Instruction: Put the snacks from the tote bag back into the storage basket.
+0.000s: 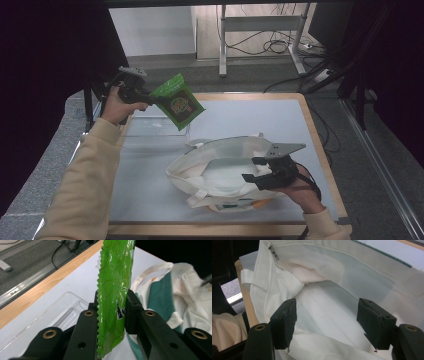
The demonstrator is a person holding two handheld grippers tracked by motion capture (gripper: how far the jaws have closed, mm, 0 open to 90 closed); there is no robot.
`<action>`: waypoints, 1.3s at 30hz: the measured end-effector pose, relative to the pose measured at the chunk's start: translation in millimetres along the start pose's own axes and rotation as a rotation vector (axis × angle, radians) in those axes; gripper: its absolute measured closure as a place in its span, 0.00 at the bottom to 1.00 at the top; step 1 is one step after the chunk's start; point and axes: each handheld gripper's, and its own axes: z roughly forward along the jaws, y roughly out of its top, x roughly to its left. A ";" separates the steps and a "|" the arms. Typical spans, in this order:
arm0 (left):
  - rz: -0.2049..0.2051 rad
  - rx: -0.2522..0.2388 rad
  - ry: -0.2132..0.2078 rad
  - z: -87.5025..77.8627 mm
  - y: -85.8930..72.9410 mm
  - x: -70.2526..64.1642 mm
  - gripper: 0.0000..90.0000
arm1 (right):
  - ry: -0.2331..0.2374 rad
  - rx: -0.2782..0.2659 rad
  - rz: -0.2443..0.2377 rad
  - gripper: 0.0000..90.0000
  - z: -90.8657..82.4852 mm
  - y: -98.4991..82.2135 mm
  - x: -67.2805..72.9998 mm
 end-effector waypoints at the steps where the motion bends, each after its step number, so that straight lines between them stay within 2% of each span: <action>1: 0.001 0.005 0.003 1.2 -0.1 2.1 0.84 | 0.000 0.002 0.001 0.36 0.1 -0.3 0.5; 8: -0.001 0.054 0.024 4.8 -2.6 15.0 0.84 | -0.004 0.005 0.004 0.36 -0.2 -2.7 -1.1; 19: 0.046 0.092 0.027 -1.5 0.9 17.2 0.84 | -0.002 0.017 0.000 0.36 2.1 -3.3 -0.8; 26: 0.080 0.150 0.037 -0.2 5.5 19.6 0.84 | -0.002 0.023 -0.001 0.36 3.9 -3.9 -1.1; 36: 0.106 0.189 0.045 -1.6 10.3 32.8 0.84 | 0.002 0.036 -0.001 0.35 7.6 -5.4 -2.0; 39: 0.112 0.195 0.035 -0.9 9.9 38.3 0.84 | -0.001 0.039 0.003 0.35 8.2 -6.0 -2.5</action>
